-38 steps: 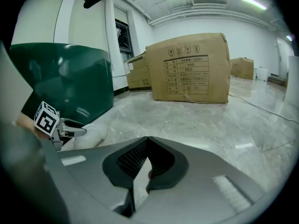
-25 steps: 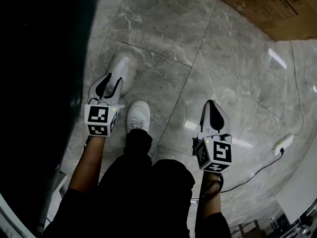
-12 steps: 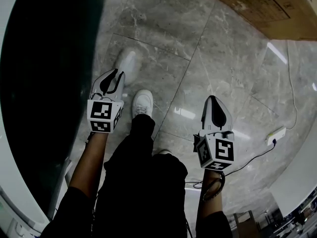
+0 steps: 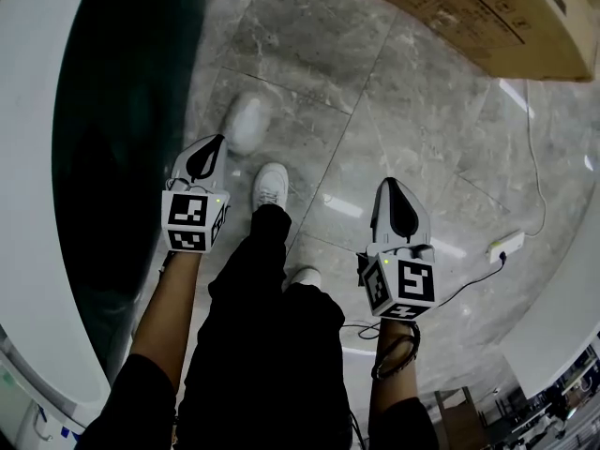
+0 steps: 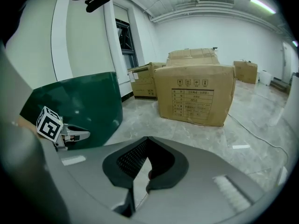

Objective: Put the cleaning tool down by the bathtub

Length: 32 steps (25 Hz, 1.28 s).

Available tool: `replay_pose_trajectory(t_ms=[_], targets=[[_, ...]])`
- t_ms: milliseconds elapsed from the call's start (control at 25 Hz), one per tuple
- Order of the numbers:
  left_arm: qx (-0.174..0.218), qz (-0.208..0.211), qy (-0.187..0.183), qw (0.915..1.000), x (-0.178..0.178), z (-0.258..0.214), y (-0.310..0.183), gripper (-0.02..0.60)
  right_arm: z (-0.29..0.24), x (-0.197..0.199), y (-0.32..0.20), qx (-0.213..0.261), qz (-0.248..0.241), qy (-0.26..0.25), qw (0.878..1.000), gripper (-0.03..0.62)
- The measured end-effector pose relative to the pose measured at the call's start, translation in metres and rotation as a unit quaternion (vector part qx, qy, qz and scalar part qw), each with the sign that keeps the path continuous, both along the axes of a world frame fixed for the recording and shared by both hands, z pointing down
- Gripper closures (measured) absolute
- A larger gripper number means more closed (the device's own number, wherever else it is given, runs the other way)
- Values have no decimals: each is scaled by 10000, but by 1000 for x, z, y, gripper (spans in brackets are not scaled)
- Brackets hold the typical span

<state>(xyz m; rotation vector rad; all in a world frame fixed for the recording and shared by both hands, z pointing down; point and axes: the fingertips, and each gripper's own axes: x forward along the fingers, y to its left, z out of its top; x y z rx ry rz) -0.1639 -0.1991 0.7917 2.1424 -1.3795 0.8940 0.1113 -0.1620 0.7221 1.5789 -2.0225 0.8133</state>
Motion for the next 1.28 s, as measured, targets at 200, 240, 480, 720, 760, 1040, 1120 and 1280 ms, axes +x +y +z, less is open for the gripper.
replay_pose_trajectory(t_ms=[200, 240, 480, 720, 760, 1040, 1120, 1280], targets=[[-62, 104, 26, 9999, 8, -38, -6, 580, -43, -2, -14, 21, -19, -36, 10000, 580], [-69, 133, 22, 9999, 10, -46, -6, 580, -52, -3, -15, 28, -31, -39, 10000, 580], [-153, 267, 19, 9995, 23, -92, -1, 581, -101, -1, -14, 49, -4, -24, 10000, 580], [-26, 306, 16, 9995, 31, -141, -4, 581, -148, -2, -16, 116, -16, -1, 9999, 580], [17, 310, 19, 9995, 32, -152, -5, 581, -156, -1, -17, 124, -11, -8, 9999, 580], [227, 334, 87, 9991, 36, -215, -6, 581, -215, -8, -23, 337, 13, -55, 9994, 580], [306, 316, 87, 9990, 35, -234, -5, 581, -232, -9, -23, 413, 27, -66, 9991, 580], [380, 249, 171, 9988, 32, -266, -1, 581, -263, -13, -27, 575, 10, -53, 9983, 580]])
